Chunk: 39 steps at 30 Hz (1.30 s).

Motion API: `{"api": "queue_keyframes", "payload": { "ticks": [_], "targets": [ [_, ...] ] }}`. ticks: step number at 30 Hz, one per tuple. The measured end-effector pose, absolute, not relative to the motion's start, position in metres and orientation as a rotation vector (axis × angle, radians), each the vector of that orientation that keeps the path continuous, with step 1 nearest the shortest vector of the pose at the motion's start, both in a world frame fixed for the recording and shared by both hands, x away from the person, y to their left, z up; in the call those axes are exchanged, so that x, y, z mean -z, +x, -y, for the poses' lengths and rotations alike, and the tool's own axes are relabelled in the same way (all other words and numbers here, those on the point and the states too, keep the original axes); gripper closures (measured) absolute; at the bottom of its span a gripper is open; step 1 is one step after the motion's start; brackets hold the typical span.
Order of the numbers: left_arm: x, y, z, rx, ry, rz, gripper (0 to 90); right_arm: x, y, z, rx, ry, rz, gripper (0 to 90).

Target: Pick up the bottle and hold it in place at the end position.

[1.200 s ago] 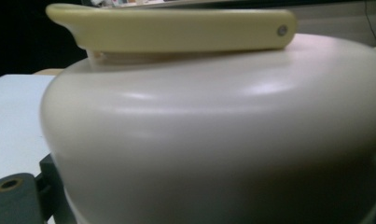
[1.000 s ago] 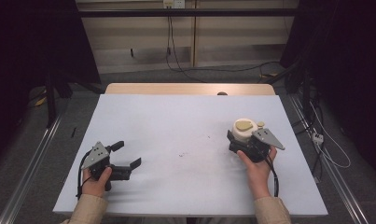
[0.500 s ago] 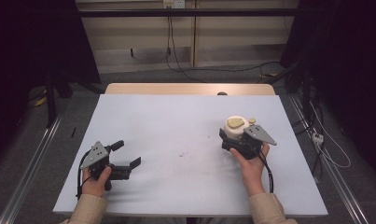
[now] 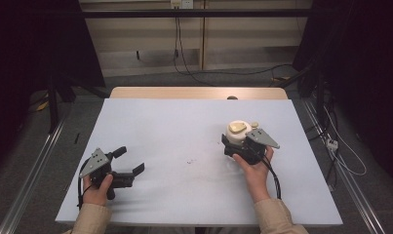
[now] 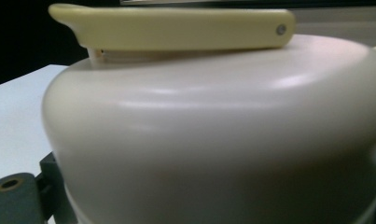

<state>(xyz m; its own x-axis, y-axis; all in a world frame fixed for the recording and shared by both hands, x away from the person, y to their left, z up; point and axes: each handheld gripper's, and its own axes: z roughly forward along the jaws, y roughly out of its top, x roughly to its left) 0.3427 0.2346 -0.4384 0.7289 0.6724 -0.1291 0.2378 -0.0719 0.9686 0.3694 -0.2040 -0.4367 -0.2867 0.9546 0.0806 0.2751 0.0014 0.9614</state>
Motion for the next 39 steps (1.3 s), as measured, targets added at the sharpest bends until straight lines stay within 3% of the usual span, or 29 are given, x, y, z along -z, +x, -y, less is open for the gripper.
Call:
{"api": "queue_keyframes", "payload": {
  "ticks": [39],
  "targets": [
    [0.439, 0.343, -0.234, -0.400, 1.645, -0.737, 2.4, 0.429, 0.399, 0.165, -1.365, 1.267, -1.691, 6.7]
  ]
}}
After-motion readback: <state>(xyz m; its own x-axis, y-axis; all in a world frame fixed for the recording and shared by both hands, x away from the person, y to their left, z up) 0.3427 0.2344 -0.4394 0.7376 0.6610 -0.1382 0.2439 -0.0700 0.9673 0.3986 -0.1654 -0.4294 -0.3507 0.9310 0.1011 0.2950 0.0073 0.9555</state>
